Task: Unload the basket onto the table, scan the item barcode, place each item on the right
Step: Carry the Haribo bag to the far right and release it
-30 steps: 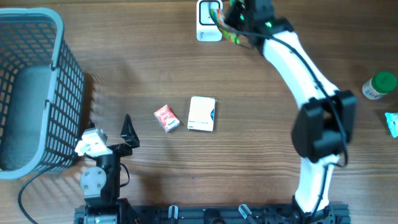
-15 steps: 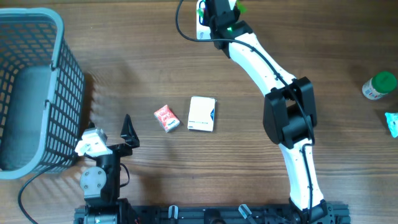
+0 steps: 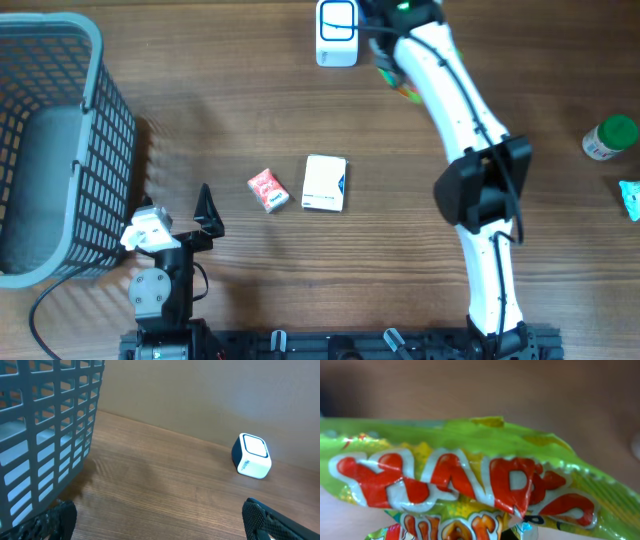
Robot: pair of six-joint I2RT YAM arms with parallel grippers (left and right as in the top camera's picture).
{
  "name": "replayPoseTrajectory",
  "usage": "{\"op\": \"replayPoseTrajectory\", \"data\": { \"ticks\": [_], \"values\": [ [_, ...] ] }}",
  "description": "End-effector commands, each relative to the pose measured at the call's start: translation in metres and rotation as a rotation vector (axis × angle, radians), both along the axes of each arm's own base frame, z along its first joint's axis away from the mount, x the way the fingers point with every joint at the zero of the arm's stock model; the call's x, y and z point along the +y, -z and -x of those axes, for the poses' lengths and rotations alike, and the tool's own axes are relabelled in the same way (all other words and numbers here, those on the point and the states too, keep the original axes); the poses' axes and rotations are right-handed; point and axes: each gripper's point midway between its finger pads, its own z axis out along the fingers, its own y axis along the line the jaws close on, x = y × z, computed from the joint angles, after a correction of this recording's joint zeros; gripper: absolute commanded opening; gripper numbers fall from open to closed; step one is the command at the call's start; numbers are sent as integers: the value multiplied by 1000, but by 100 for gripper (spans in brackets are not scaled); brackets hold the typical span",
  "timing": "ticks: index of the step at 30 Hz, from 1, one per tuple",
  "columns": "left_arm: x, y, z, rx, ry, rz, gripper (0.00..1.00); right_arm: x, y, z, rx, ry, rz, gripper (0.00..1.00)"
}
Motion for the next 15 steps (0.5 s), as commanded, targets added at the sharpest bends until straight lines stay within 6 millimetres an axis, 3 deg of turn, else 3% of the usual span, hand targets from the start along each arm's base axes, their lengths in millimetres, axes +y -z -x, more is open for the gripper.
{"op": "replayPoseTrajectory", "data": {
  "ticks": [1, 5, 8, 11, 15],
  "values": [
    [-3, 2, 0, 3, 14, 6, 100, -93, -21, 13, -36, 281, 74, 5],
    [-3, 2, 0, 3, 14, 7, 100, -180, -22, 12, -70, 452, 96, 5],
    [-3, 2, 0, 3, 14, 7, 100, -237, -17, 3, -91, 482, 47, 6],
    [-3, 2, 0, 3, 14, 7, 100, -272, -5, -11, -123, 457, -58, 12],
    [-3, 2, 0, 3, 14, 6, 100, -312, 8, -12, -183, 527, -168, 13]
  ]
}}
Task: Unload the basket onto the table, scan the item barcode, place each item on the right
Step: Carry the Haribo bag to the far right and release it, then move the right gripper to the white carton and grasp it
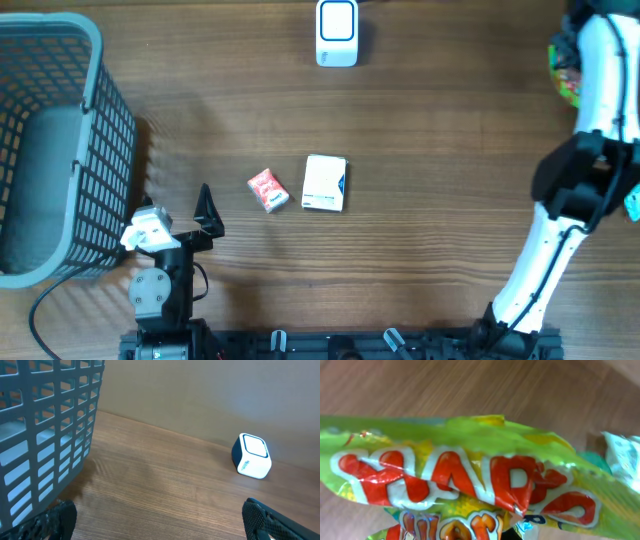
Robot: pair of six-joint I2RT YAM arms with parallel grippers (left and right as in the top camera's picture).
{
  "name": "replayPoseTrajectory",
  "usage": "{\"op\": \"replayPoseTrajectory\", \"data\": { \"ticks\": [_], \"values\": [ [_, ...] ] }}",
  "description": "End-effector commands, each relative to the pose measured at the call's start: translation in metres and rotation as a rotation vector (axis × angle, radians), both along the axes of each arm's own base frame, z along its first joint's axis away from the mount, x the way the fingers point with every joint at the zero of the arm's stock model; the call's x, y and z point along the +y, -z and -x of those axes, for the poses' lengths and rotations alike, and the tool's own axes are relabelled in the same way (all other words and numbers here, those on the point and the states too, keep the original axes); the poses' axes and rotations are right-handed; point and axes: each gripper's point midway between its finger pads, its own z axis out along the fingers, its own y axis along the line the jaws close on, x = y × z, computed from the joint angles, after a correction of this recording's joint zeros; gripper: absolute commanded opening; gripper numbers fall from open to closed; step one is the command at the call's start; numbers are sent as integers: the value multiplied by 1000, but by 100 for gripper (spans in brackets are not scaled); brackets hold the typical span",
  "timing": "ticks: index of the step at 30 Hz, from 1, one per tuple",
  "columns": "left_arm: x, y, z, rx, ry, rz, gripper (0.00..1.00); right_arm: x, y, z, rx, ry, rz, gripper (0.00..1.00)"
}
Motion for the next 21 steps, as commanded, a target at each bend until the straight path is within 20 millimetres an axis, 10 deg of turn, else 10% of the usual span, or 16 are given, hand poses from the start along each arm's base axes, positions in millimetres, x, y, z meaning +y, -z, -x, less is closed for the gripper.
{"op": "replayPoseTrajectory", "data": {
  "ticks": [1, 4, 9, 13, 16, 21],
  "values": [
    [-3, 1, 0, 2, 14, 6, 100, -25, 17, 1, -27, -3, -85, 13],
    [-3, 1, 0, 2, 14, 6, 100, -51, 36, 7, -30, 44, -84, 20],
    [-3, 1, 0, 2, 14, 6, 100, -59, 36, 5, -83, 42, -136, 94],
    [-3, 1, 0, 2, 14, 6, 100, -38, -3, -9, -209, -29, -214, 99],
    [-3, 1, 0, 2, 14, 6, 100, 2, -44, -19, -311, -140, -322, 100],
    [-3, 1, 0, 2, 14, 7, 100, 152, -51, 5, -152, -467, -648, 99]
  ]
}}
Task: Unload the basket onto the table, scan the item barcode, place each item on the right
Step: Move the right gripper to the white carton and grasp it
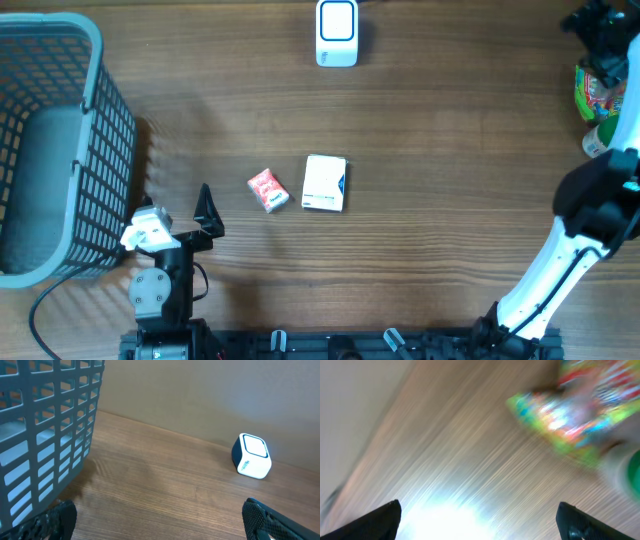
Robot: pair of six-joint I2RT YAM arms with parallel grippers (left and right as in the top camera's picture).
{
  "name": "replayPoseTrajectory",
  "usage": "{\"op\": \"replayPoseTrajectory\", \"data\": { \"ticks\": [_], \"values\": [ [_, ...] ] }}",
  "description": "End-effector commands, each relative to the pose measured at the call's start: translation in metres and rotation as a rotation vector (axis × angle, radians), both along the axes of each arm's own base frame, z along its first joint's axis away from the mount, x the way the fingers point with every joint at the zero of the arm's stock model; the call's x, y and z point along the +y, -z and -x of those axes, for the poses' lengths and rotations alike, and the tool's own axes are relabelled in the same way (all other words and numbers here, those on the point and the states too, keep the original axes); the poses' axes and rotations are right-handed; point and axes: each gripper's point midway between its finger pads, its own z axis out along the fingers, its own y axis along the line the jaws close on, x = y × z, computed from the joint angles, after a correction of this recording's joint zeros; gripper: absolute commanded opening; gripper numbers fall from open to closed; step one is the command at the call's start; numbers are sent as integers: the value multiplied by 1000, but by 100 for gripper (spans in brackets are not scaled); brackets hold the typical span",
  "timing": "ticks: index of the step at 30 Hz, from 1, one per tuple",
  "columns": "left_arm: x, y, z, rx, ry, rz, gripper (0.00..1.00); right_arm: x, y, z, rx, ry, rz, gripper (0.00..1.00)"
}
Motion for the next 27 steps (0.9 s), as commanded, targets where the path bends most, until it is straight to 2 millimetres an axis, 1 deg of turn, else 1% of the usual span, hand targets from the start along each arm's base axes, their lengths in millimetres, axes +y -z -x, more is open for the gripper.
{"op": "replayPoseTrajectory", "data": {
  "ticks": [1, 2, 3, 6, 7, 8, 10, 11, 13, 15, 17, 19, 22, 25, 26, 27],
  "values": [
    [-3, 2, 0, 3, 14, 6, 100, 124, -5, 18, 78, -321, -185, 99],
    [-3, 2, 0, 3, 14, 6, 100, 159, 7, 32, 163, -388, -206, 100],
    [-3, 2, 0, 3, 14, 6, 100, 188, 17, 45, 226, -441, -218, 99],
    [-3, 2, 0, 3, 14, 6, 100, 258, 42, 73, 347, -587, -222, 99],
    [-3, 2, 0, 3, 14, 6, 100, 294, 54, 91, 403, -661, -217, 100],
    [-3, 2, 0, 3, 14, 6, 100, 317, 62, 103, 434, -716, -208, 100],
    [-3, 2, 0, 3, 14, 7, 100, 354, 74, 124, 469, -804, -190, 100],
    [-3, 2, 0, 3, 14, 7, 100, 368, 78, 131, 478, -826, -181, 100],
    [-3, 2, 0, 3, 14, 6, 100, 385, 86, 140, 489, -819, -136, 100],
    [-3, 2, 0, 3, 14, 6, 100, 398, 95, 148, 493, -794, -41, 100],
    [-3, 2, 0, 3, 14, 7, 100, 414, 99, 157, 486, -839, -2, 100],
    [-3, 2, 0, 3, 14, 7, 100, 427, 102, 163, 468, -883, 47, 100],
    [-3, 2, 0, 3, 14, 6, 100, 439, 107, 171, 462, -923, 115, 100],
    [-3, 2, 0, 3, 14, 7, 100, 448, 115, 175, 450, -949, 142, 100],
    [-3, 2, 0, 3, 14, 6, 100, 451, 118, 176, 443, -954, 141, 98],
    [-3, 2, 0, 3, 14, 6, 100, 453, 123, 176, 437, -958, 141, 91]
  ]
}}
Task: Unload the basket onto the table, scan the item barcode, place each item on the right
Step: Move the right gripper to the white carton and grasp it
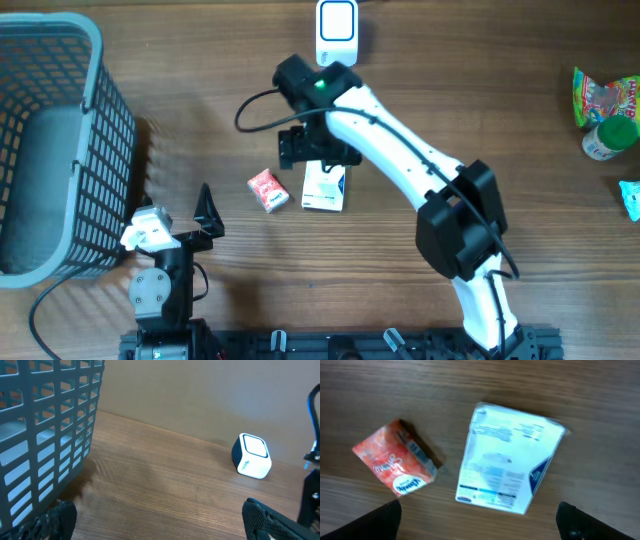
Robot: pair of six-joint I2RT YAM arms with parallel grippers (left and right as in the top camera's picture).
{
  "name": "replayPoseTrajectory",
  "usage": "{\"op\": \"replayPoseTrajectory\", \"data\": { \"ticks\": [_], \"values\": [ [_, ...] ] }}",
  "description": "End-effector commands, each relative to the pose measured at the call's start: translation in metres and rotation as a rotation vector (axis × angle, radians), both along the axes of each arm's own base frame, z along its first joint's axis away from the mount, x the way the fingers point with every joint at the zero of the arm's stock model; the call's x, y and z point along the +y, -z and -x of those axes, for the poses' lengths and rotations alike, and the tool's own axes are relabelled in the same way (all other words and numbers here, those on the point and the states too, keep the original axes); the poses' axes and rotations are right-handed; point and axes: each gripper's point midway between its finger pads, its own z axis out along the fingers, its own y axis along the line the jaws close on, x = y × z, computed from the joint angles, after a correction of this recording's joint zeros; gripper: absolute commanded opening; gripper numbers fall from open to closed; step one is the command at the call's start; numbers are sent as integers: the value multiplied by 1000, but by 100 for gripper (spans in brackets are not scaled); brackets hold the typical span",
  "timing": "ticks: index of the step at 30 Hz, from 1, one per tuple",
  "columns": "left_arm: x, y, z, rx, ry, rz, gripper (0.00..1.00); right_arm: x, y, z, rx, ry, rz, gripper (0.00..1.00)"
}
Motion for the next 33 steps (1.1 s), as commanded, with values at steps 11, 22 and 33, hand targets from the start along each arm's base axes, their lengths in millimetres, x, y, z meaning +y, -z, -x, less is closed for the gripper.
{"op": "replayPoseTrajectory", "data": {
  "ticks": [11, 22, 33],
  "values": [
    [-3, 2, 0, 3, 14, 6, 100, -6, 45, 9, 30, 51, 55, 100],
    [-3, 2, 0, 3, 14, 6, 100, -19, 76, -2, 15, 62, 141, 100],
    [-3, 2, 0, 3, 14, 6, 100, -27, 98, 5, 63, 98, 198, 100]
  ]
}}
